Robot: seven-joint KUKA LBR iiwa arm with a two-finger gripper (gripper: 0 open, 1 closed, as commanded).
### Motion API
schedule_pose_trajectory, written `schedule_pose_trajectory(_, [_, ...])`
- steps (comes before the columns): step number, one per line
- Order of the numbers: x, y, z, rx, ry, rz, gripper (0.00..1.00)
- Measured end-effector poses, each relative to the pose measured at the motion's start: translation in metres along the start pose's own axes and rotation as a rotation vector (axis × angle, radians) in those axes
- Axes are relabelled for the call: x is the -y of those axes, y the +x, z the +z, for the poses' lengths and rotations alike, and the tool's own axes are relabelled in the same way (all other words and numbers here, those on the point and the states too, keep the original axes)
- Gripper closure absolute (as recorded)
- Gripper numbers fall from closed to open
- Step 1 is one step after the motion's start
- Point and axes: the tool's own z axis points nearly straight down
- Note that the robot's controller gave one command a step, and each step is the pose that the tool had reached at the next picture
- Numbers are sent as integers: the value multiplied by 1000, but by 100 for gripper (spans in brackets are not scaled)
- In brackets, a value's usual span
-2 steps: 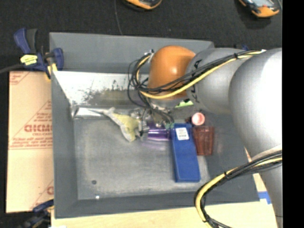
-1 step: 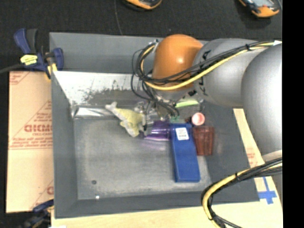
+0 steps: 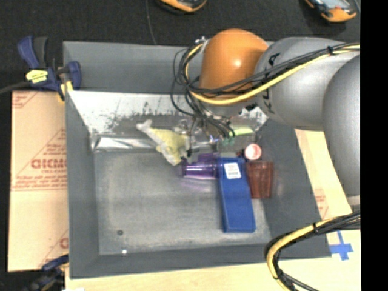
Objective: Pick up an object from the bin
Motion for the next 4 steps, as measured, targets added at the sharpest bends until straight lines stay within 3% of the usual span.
schedule_pose_trajectory(1, [-31, -9, 63, 3, 0, -16, 100])
schedule_pose_trajectory(2, [-29, -2, 42, -10, -3, -10, 100])
schedule_pose_trajectory(3, [-36, -11, 29, 7, -2, -15, 100])
schedule_pose_trajectory(4, [-47, -9, 87, 3, -1, 3, 100])
